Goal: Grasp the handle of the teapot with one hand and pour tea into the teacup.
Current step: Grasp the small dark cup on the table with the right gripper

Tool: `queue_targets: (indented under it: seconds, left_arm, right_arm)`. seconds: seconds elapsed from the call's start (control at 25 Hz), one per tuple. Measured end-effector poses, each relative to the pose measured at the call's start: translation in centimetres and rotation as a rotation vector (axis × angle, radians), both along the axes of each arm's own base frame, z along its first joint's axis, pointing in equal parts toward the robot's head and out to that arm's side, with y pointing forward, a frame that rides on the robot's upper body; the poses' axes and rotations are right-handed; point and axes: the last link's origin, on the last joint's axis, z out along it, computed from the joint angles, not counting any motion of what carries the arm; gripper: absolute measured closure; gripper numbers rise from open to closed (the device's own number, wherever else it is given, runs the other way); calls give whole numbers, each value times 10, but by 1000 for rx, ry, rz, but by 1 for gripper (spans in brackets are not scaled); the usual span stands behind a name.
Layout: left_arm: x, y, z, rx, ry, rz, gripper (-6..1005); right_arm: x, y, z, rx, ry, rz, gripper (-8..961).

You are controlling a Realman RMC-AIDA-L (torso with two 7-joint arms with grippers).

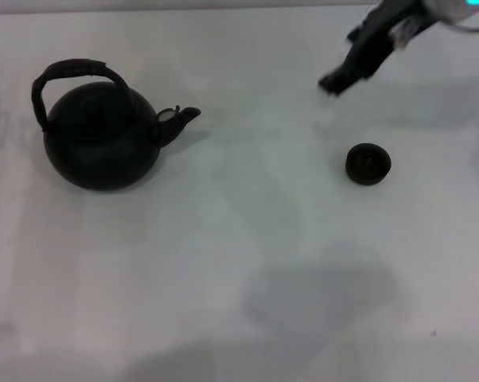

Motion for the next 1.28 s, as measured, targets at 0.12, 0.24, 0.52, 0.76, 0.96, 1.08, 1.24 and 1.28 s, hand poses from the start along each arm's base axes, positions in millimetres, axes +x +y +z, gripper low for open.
queue_targets:
  seconds: [0.12,0.24,0.52,0.76,0.96,1.08,1.24,1.28]
  left_arm:
    - [0,0,0,0,-1,0,170]
    - [0,0,0,0,-1,-1,170]
    - [0,0,0,-1,-1,-1,170]
    - [1,1,0,0,-1,-3,169]
    - [1,2,1,0,0,-6,169]
    - [2,3,1,1,1,-9,169]
    - [3,5,0,0,0,-13,169]
    - [4,5,0,0,0,-14,169]
  right_arm:
    - [-3,-8,-20,-38,-67,27,133]
    - [-6,-13,-35,-69,-101,33,133]
    - [7,-17,-65,-124,-165,15,134]
    - [19,-9,-75,-125,-200,-20,135]
    - [29,-3,-79,-122,-223,-44,136]
    - [35,-1,-80,-122,-235,-63,136]
    - [44,-1,-81,-128,-252,-92,137]
    - [46,-1,-81,-129,-254,-98,137]
